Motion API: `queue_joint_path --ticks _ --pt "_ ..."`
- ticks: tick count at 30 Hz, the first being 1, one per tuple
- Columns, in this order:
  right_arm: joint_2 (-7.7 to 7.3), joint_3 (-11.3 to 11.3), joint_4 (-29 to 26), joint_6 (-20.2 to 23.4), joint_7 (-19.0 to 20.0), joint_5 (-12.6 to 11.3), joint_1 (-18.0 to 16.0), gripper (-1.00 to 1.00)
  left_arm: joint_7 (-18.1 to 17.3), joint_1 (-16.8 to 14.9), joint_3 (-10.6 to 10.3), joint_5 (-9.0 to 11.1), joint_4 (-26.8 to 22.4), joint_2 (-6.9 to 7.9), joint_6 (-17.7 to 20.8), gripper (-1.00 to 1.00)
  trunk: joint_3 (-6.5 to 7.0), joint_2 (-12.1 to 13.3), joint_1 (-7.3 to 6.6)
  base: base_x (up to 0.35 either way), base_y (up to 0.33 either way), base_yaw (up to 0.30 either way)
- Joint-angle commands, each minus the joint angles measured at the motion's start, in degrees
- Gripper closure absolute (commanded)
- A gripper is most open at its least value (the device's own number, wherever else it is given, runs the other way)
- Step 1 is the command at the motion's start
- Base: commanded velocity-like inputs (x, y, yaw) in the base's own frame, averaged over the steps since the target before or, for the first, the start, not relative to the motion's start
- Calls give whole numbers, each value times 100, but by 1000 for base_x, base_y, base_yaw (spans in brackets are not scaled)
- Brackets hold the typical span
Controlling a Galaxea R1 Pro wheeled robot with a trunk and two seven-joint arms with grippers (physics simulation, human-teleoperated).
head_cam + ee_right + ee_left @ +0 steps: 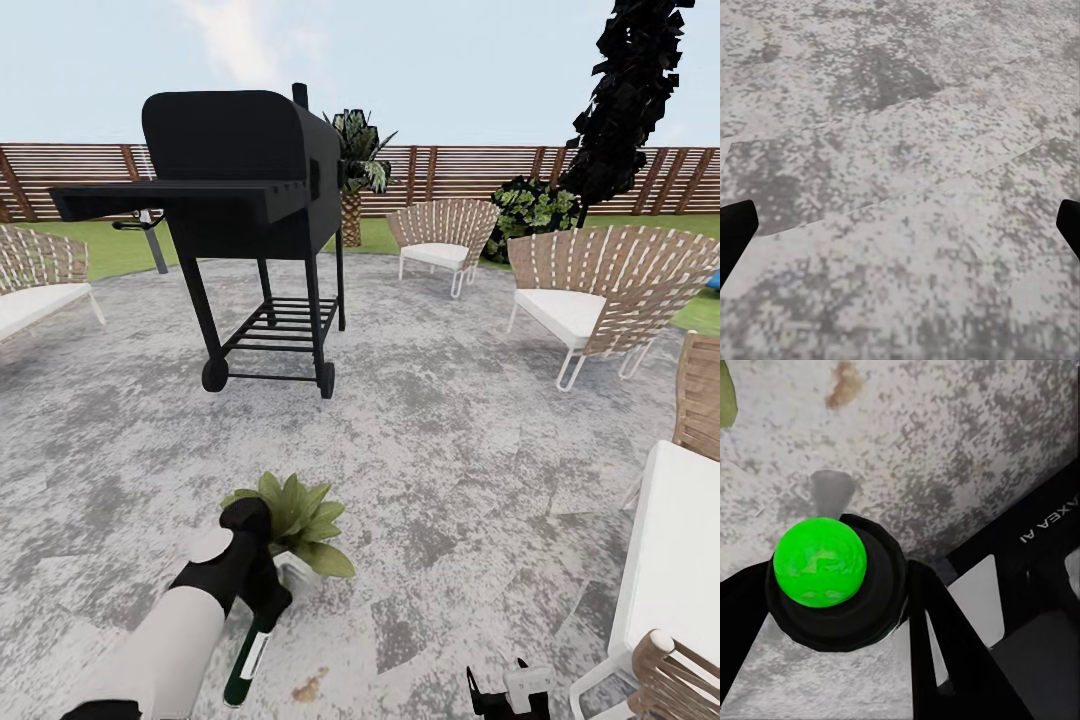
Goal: Pick up the pesticide atomizer in the garden and spray insectifuge to fully cover both potted plants in the garden.
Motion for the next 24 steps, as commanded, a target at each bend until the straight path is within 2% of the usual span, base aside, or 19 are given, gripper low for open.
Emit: queue_joint_path --ticks 1,5,8,11,17,20,24 --pt "-1 52 1 -13 -17 -47 -2 -100 -62 -15 46 -59 -69 -20 61 100 -5 -2 -1 0 0 0" --pt "-1 52 1 -13 -17 -47 -2 -100 -96 -150 72 51 -272 -70 78 100 -5 -2 -1 0 0 0" --pt "0 52 1 -13 -17 -47 -2 -100 -108 -272 69 201 -300 -47 81 100 -5 -2 -1 0 0 0" --pt "-1 52 1 -13 -17 -47 -2 -100 -120 -292 73 232 -314 -35 81 100 -5 -2 -1 0 0 0" --pt "2 52 1 -13 -17 -47 -2 -100 -109 -116 86 267 -246 -12 68 100 -5 -2 -1 0 0 0" --pt "0 52 1 -13 -17 -47 -2 -100 -100 53 98 352 -220 -9 46 100 -5 -2 -1 0 0 0" --pt "0 52 1 -13 -17 -47 -2 -100 -97 95 119 413 -236 -13 44 100 -5 -2 -1 0 0 0"
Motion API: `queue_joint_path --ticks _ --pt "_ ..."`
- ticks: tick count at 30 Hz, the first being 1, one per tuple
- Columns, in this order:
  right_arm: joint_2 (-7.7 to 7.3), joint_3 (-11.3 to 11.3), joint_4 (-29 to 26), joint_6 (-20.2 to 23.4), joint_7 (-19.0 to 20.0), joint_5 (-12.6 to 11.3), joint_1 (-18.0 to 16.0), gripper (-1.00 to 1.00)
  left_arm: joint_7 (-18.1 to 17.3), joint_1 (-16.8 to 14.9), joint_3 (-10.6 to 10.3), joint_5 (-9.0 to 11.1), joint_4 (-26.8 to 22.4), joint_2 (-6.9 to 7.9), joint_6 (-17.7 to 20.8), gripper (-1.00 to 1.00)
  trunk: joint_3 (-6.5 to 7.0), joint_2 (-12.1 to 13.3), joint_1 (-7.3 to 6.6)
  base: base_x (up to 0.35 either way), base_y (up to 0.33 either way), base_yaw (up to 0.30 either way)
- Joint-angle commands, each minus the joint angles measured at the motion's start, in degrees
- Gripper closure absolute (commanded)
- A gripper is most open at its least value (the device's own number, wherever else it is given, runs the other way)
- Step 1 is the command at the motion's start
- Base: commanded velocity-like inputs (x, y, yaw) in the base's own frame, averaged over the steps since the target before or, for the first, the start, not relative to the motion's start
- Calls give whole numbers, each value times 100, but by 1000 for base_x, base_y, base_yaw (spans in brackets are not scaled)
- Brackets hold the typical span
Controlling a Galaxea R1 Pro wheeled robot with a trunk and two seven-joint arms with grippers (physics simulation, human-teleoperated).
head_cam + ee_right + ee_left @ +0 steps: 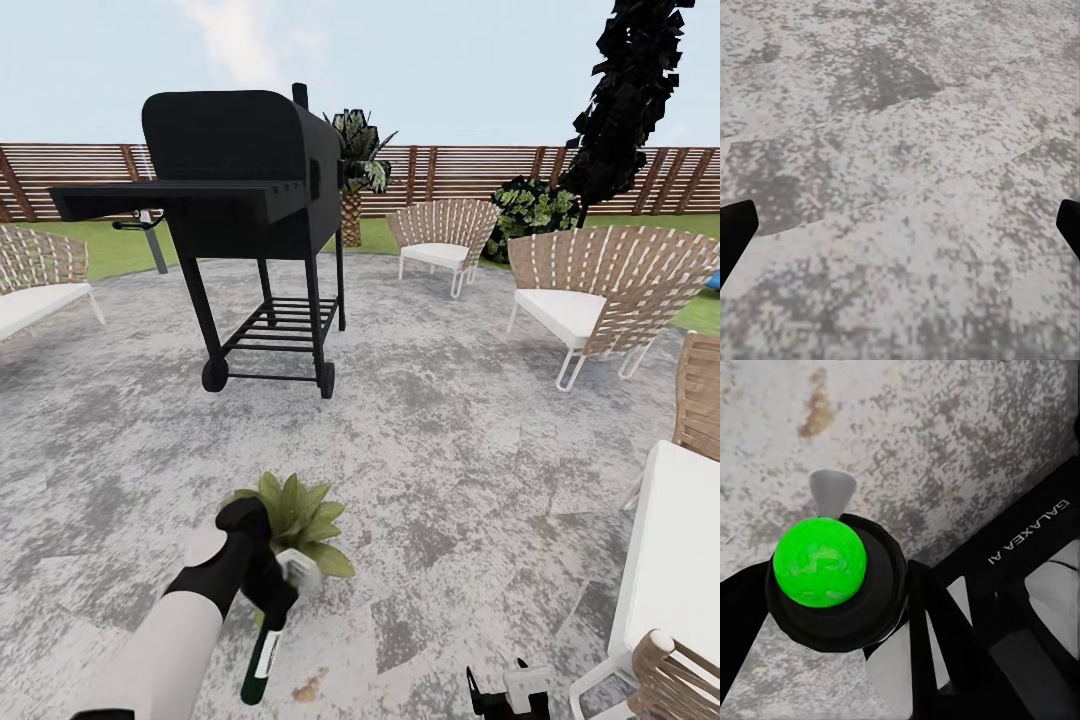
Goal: Pick up the pesticide atomizer in the garden and spray insectifuge to fully cover both potted plants in the garden.
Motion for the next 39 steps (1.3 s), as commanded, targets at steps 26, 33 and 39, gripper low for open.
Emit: queue_joint_path --ticks 26,33,39 --pt "4 52 1 -14 -17 -47 -2 -100 357 257 -5 548 -46 47 68 100 -5 -2 -1 0 0 0" --pt "1 52 1 -14 -17 -47 -2 -100 362 207 -24 553 -67 19 79 100 -5 -2 -1 0 0 0" --pt "-2 52 1 -14 -17 -47 -2 -100 388 261 -9 513 -63 76 51 100 -5 -2 -1 0 0 0"
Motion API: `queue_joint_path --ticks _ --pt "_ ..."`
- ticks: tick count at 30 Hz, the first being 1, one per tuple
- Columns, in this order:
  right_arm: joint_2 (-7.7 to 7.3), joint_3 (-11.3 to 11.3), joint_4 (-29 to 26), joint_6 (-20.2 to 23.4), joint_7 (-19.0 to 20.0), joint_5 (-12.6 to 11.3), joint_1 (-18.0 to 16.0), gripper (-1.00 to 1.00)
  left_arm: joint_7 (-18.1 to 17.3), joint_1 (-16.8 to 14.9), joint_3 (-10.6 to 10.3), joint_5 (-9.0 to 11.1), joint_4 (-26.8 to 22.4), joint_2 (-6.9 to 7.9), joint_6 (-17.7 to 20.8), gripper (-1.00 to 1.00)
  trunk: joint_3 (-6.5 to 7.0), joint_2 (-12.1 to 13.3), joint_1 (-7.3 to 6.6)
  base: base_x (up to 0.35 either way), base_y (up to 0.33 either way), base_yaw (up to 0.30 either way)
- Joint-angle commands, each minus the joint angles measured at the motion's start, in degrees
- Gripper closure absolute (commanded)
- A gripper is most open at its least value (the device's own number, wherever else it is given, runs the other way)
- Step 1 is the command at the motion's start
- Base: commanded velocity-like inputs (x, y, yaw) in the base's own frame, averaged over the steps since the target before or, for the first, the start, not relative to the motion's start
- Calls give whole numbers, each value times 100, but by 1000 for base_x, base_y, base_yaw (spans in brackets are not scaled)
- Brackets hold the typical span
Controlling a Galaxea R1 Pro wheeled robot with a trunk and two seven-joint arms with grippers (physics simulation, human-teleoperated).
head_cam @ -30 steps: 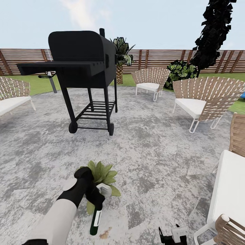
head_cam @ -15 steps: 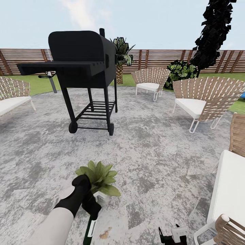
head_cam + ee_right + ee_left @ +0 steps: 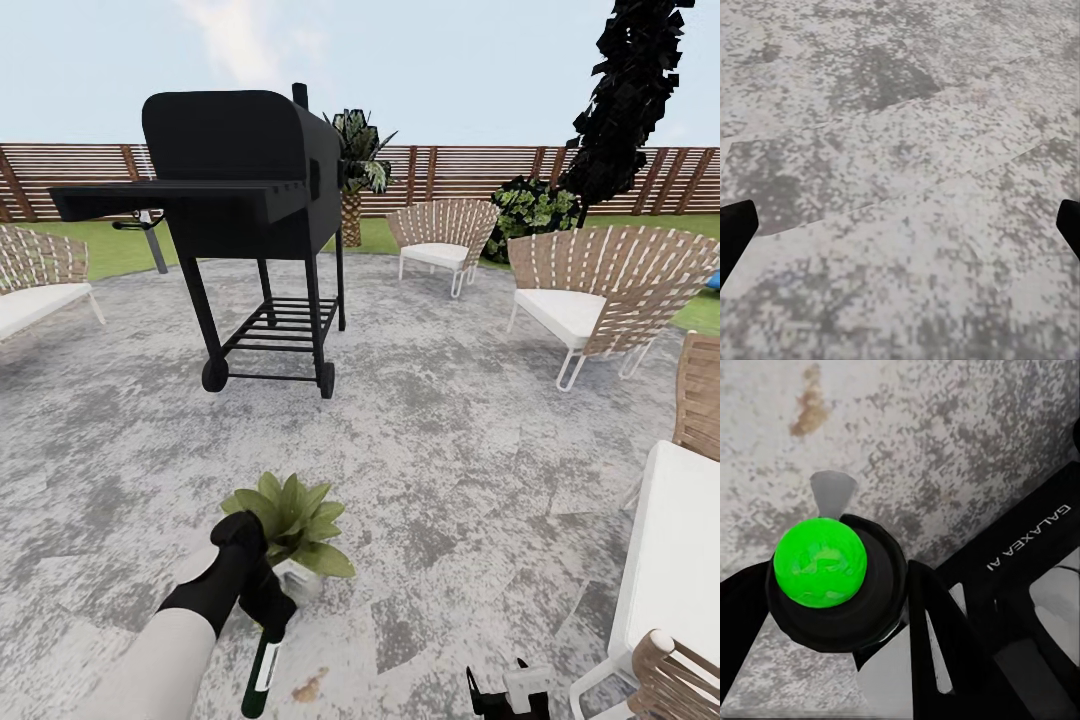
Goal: Pick up the pesticide atomizer in the garden and spray insectifuge to fully cover both potted plants in the garden.
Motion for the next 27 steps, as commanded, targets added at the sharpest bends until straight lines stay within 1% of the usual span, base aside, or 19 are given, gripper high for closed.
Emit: queue_joint_path --ticks 1,2,4,6,9,14,18,21,27 --pt "-1 52 1 -14 -17 -47 -2 -100 -22 2 28 -64 -5 3 51 100 -5 -2 -1 0 0 0" --pt "-2 52 1 -15 -17 -47 -2 -100 42 4 24 -68 -4 16 44 100 -5 -2 -1 -9 0 0" --pt "0 52 1 -19 -17 -47 -2 -100 319 11 19 -66 -4 54 35 100 -5 -2 -1 -138 0 0" --pt "2 52 1 -21 -17 -47 -2 -100 627 16 3 -65 19 72 28 100 -5 -2 -1 -259 0 0" --pt "2 52 1 -16 -17 -47 -2 -100 931 18 4 -41 59 81 18 100 -5 -2 -1 -316 5 0" --pt "6 52 1 -14 -17 -47 -2 -100 984 25 26 -25 74 93 9 100 -5 -2 -1 -307 142 0" --pt "7 52 1 -21 -21 -47 -2 -100 987 19 -1 -6 75 81 12 100 -5 -2 -1 -181 253 0" --pt "7 52 1 -22 -25 -47 -2 -100 987 18 -4 2 75 79 13 100 -5 -2 -1 56 294 -24" --pt "7 52 1 -16 -25 -47 -2 -100 987 26 20 13 85 88 13 100 -5 -2 -1 139 290 -229"
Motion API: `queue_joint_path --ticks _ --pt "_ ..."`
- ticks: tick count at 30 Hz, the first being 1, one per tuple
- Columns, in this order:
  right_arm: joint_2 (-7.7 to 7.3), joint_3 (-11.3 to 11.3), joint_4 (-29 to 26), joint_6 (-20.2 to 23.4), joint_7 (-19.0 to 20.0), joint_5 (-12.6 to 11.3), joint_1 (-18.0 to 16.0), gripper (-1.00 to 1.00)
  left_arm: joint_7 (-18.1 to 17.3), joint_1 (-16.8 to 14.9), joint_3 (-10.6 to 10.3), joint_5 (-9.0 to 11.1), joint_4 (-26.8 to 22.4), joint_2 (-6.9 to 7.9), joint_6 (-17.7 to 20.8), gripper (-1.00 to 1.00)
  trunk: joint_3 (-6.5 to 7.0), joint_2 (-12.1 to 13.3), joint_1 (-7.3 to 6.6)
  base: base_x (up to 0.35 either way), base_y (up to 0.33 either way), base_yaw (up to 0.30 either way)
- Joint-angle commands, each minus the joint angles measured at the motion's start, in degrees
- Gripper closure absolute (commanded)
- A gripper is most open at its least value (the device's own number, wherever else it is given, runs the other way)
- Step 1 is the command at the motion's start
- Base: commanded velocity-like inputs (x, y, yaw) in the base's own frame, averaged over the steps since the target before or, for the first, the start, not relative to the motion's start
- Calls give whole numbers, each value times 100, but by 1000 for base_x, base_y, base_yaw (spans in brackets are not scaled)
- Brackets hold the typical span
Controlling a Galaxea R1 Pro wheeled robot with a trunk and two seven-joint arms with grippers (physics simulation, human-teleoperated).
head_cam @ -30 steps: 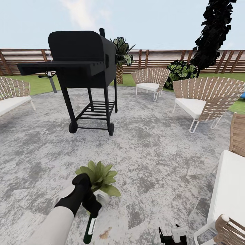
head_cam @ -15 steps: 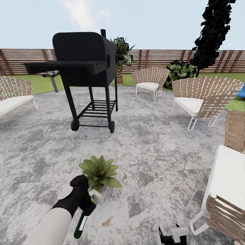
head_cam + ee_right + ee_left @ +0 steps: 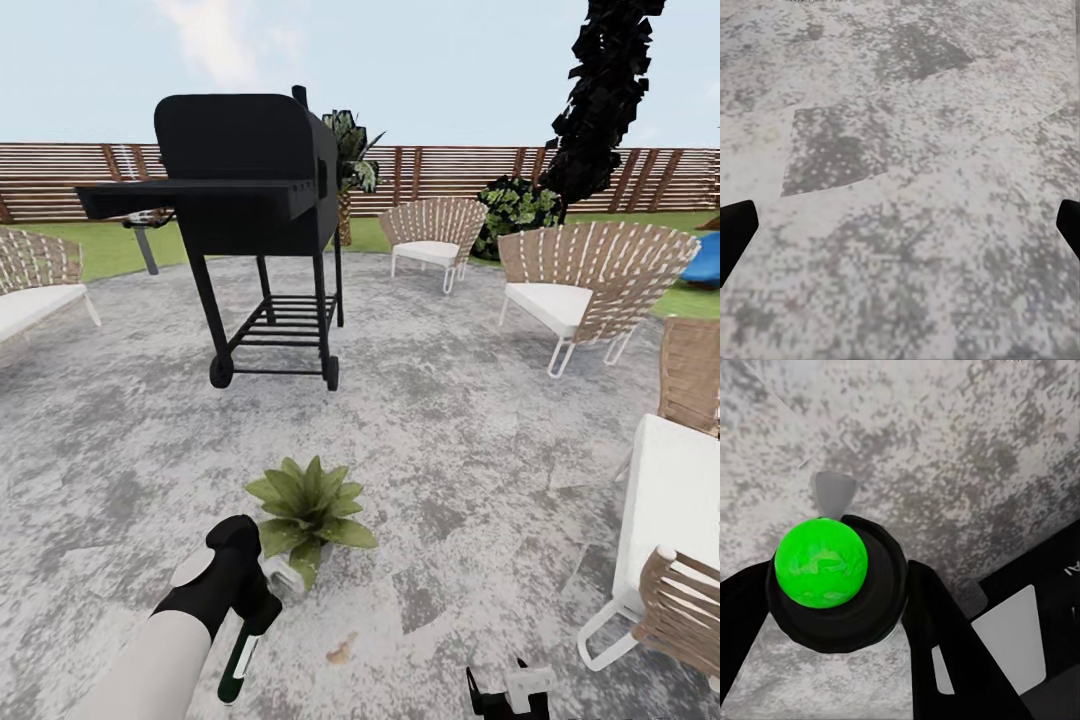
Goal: Pick up the pesticide atomizer in the garden and spray insectifuge to fully cover both potted plants in the garden.
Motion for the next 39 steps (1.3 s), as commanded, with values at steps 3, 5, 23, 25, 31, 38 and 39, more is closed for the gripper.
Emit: queue_joint_path --ticks 3,5,23,25,31,38,39 --pt "-1 52 4 -17 -18 -47 -4 -100 -55 4 10 -102 96 -14 33 100 -5 -2 0 52 98 -125" --pt "-1 52 4 -19 -16 -47 -4 -100 -53 6 -8 -119 272 -9 25 100 -5 -2 0 11 21 -29" --pt "-1 52 4 -17 -19 -47 -4 -100 978 100 588 254 446 352 -604 100 -5 -2 0 1 1 -1" --pt "-1 52 4 -16 -19 -47 -4 -100 981 99 608 267 423 352 -619 100 -5 -2 0 0 0 0" --pt "-1 52 4 -15 -19 -47 -4 -100 1008 104 905 287 403 357 -645 100 -5 -2 0 0 44 0" --pt "-3 52 4 -16 -19 -47 -4 -100 1076 104 1095 285 412 338 -1065 100 -5 -2 0 0 282 0" --pt "-2 52 4 -15 -19 -47 -4 -100 1078 104 1119 287 413 337 -1071 100 -5 -2 0 0 216 0"
